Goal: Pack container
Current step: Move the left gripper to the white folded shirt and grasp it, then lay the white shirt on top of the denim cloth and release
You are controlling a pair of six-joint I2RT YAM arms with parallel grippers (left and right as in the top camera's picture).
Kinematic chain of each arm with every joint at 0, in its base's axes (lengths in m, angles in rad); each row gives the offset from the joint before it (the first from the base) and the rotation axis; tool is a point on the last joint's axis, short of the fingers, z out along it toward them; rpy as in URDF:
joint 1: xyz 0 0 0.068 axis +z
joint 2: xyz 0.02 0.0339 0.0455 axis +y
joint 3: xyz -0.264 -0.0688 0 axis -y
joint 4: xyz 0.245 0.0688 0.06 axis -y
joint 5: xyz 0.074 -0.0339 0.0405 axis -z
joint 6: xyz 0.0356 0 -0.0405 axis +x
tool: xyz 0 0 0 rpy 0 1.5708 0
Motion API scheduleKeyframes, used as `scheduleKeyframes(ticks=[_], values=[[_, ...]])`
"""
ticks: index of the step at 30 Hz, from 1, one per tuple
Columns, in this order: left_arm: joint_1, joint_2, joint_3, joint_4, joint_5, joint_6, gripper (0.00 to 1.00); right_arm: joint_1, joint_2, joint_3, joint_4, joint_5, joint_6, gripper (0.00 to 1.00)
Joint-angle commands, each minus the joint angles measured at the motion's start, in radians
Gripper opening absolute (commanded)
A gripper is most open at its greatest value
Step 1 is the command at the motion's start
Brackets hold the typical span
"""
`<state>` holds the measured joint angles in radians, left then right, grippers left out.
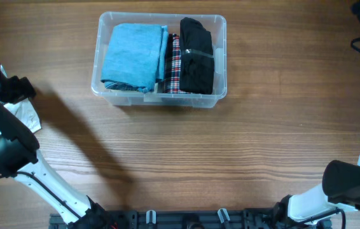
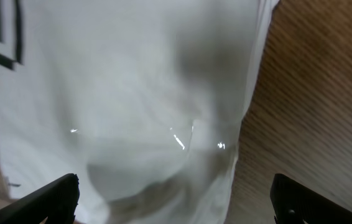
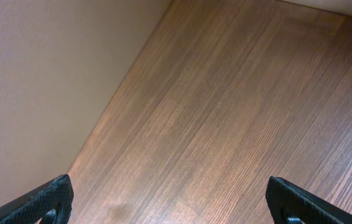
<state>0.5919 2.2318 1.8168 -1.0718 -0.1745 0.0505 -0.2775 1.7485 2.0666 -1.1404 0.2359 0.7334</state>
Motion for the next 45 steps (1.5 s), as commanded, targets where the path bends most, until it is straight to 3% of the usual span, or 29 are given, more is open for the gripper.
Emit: scheduleKeyframes(ticks=[1, 6, 10, 15, 16, 17, 18, 24, 29, 32, 37, 45], values=[[-0.008, 0.053, -0.001, 0.006, 0.012, 0.047, 0.99, 0.002, -0.003, -0.001, 0.003, 0.002, 0.01, 1.0], [-0.008, 0.06, -0.001, 0.025, 0.011, 0.047, 0.9, 0.002, -0.002, -0.001, 0.002, 0.002, 0.01, 1.0], [-0.008, 0.088, -0.001, 0.011, 0.012, 0.047, 0.69, 0.002, -0.002, -0.001, 0.002, 0.002, 0.01, 1.0], [-0.016, 0.146, -0.001, -0.016, 0.004, 0.047, 0.64, 0.002, -0.002, -0.001, 0.003, 0.002, 0.01, 1.0], [-0.018, 0.147, -0.001, -0.016, 0.005, 0.047, 0.56, 0.002, -0.002, -0.001, 0.003, 0.002, 0.01, 1.0], [-0.019, 0.147, -0.001, -0.016, 0.005, 0.046, 0.33, 0.002, -0.002, -0.001, 0.003, 0.002, 0.01, 1.0], [-0.019, 0.147, 0.0, -0.016, 0.005, 0.046, 0.04, 0.002, -0.002, -0.001, 0.003, 0.002, 0.009, 1.0], [-0.052, 0.106, 0.066, -0.068, 0.042, 0.012, 0.04, 0.002, -0.002, -0.001, 0.002, 0.002, 0.01, 1.0], [-0.154, -0.047, 0.331, -0.222, 0.087, -0.033, 0.04, 0.002, -0.002, -0.001, 0.002, 0.002, 0.01, 1.0], [-0.252, -0.148, 0.432, -0.274, 0.08, -0.033, 0.04, 0.002, -0.002, -0.001, 0.003, 0.002, 0.01, 1.0], [-0.466, -0.321, 0.444, -0.209, 0.034, -0.06, 0.04, 0.002, -0.002, -0.001, 0.002, 0.002, 0.01, 1.0], [-0.759, -0.331, 0.444, -0.209, -0.055, -0.194, 0.04, 0.002, -0.002, -0.001, 0.002, 0.002, 0.01, 1.0]])
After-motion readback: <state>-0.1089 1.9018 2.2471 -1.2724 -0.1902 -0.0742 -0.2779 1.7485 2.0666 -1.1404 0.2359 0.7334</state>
